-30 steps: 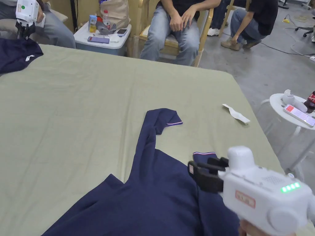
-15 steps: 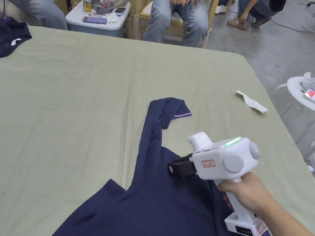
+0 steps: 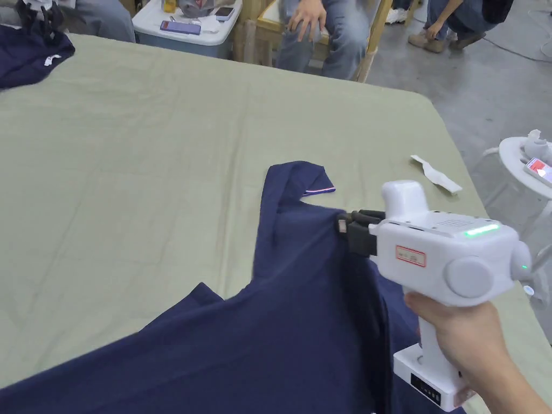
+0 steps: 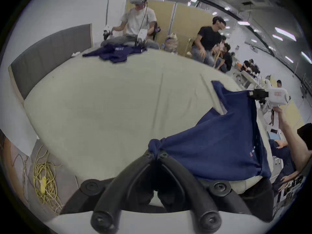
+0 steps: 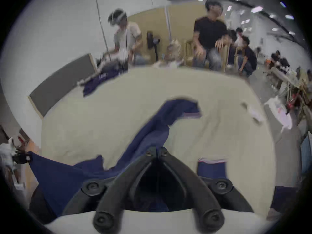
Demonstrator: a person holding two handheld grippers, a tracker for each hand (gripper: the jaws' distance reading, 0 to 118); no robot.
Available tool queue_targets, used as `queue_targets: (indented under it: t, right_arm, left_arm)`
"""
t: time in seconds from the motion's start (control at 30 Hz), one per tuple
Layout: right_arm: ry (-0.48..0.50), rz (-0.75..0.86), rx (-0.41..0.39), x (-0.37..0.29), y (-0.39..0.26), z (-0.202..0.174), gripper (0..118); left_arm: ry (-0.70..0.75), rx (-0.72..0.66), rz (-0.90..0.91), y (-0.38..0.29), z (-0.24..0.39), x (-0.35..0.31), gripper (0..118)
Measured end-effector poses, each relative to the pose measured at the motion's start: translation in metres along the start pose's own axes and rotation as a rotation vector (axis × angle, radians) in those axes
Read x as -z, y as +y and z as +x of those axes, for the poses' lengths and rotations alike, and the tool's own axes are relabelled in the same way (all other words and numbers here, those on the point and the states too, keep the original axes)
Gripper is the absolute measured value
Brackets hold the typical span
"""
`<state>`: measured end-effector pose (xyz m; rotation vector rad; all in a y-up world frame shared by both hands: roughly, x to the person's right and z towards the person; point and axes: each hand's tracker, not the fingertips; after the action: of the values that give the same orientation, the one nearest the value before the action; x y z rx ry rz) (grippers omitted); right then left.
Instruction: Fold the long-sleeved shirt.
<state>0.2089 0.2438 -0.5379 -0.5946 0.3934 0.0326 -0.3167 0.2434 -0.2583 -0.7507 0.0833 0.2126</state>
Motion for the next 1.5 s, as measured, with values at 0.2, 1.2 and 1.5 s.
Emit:
queue_targets:
  t: [0.2, 1.2, 1.5]
  right_arm:
    - [-0.095, 0.343, 0.045, -0.149, 0.043, -0.011, 0]
    - [-0.506, 0.581, 0.002, -0.251, 0.385, 0.037, 0]
    - [-0.479, 0.541, 0.057, -0.192, 0.398, 0.066, 0]
  left_arm:
    - [-0.049, 0.093, 0.217, 0.046, 0.020, -0.041, 0]
    - [-0.207, 0.124, 0.676, 0.518, 0.172, -0.049, 0]
    - [-0.178, 0.168, 0.670, 0.535, 0.191, -0.008, 0]
